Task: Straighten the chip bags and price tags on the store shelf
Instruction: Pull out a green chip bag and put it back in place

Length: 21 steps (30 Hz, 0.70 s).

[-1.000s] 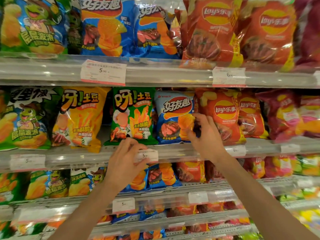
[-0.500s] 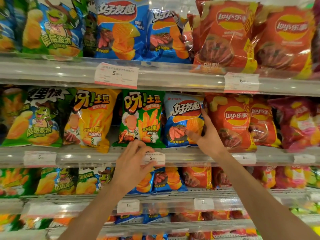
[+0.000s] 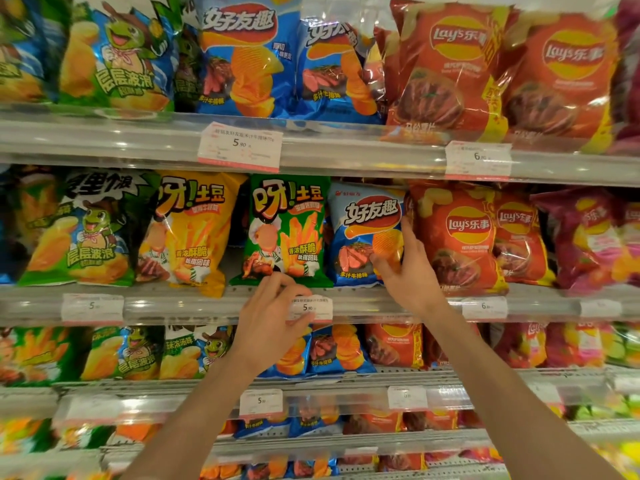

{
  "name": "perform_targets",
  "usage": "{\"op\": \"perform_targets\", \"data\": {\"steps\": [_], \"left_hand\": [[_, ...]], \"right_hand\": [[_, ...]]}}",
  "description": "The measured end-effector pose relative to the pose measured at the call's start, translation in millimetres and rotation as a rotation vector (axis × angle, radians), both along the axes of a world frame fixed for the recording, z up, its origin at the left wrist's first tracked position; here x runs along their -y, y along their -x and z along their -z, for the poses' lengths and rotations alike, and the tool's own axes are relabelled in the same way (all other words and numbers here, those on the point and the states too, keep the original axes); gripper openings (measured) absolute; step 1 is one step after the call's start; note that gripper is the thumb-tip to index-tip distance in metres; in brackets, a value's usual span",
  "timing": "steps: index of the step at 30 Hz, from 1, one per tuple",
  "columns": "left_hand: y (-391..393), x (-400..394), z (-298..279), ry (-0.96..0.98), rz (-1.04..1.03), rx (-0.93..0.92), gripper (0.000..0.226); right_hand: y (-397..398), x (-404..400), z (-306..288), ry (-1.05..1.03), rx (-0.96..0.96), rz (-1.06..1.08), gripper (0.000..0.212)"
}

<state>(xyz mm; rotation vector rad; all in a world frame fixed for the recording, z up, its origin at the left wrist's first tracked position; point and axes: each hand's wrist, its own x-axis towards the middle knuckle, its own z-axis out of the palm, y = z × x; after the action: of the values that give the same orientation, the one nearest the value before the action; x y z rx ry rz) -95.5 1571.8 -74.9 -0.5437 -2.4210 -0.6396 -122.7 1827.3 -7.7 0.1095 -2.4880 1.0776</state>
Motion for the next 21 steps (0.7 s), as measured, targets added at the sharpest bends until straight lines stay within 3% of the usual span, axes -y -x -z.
{"op": "perform_targets", "data": {"steps": [3,11,21], "left_hand": [[-7,2,-2,-0.048,0.033,0.029,0.041],[-35,10,-7,-0.295,-0.010,0.008,0.048],[-12,53,-53,-0.213,-0.015,-0.072,0.050]], "right_hand": [[-20,8,12,-0.038,-0.122,0.026,0.079],[-81,32,59,-0.111,-0.051,0.042,0.081],[-81,31,26,-0.198,-0.094,0.103,0.074]]}}
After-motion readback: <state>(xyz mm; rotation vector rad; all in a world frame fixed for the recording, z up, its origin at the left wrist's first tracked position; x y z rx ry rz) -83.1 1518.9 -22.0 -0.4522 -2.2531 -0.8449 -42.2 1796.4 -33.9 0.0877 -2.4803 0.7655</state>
